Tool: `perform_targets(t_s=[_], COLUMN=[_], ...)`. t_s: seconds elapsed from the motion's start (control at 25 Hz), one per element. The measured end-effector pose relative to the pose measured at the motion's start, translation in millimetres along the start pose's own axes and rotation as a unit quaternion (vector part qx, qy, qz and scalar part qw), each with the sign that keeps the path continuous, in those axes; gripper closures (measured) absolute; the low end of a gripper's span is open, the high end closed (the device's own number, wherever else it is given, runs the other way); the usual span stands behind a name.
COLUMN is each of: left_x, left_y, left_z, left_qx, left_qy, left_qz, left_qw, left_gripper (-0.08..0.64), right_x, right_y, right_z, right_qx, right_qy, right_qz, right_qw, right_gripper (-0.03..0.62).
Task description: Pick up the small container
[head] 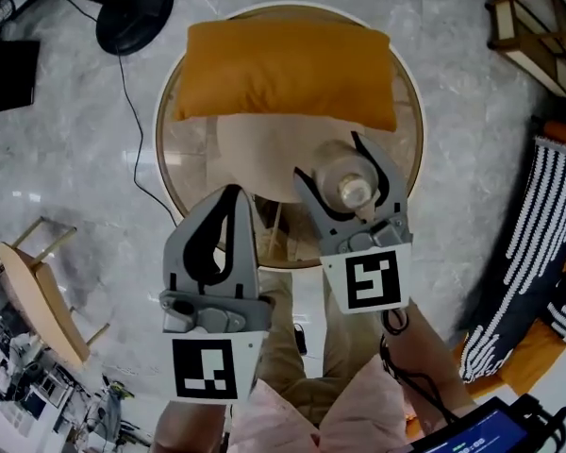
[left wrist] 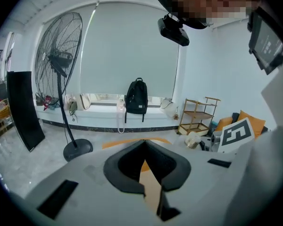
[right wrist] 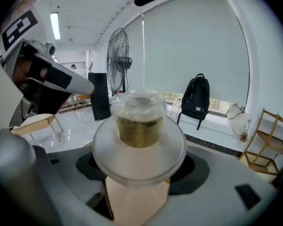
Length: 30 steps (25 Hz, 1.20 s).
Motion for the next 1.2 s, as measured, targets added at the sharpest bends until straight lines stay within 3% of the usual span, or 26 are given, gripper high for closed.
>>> perform_targets(t_s=[0.2, 0.4, 0.56, 0.92, 1.2], left_x=[-14.2, -28.9, -41.6, -64.4, -67.1], left_y=[31.0, 53.9, 74.4, 143.6, 174.6], left_z=[43.1, 93.3, 137.6, 225.4, 265.9], left_qx=[-0.029, -0.091, -0.147, -0.222, -0.271], left_qy=[0.004, -0.028, -0.038, -0.057, -0.061], left_qz=[0.017, 0.017, 0.028, 0.052, 0.07], left_qw=[0.9994, 0.9953, 0.988, 0.9721, 0.958], left_gripper=[0.548, 0.548, 0.548, 0.548, 0.548], right_x=[-7.0, -20.2, -32.8, -31.6, -25.8], right_y=[43.6, 81.1, 111.8, 191.0, 217.9], right_z=[59.4, 122.1, 174.7, 272.4, 316.0], right_qx=[-0.03, -0.07, -0.118, -0.178, -0.228], right_qy=[0.003, 0.022, 0.051, 0.057, 0.063], right_qz=[0.001, -0.002, -0.006, -0.01, -0.002], right_qw=[1.0, 0.997, 0.992, 0.982, 0.972], right_gripper=[0.258, 0.258, 0.258, 0.258, 0.258])
Point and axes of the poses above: the fingertips, and each gripper's own axes: y backward along the fingers, x to its left, z out of its top, the point moved 7 cm from there along y, backward along the fingers, and after that the axes turned 3 degrees about -x, right-handed, at the moved point
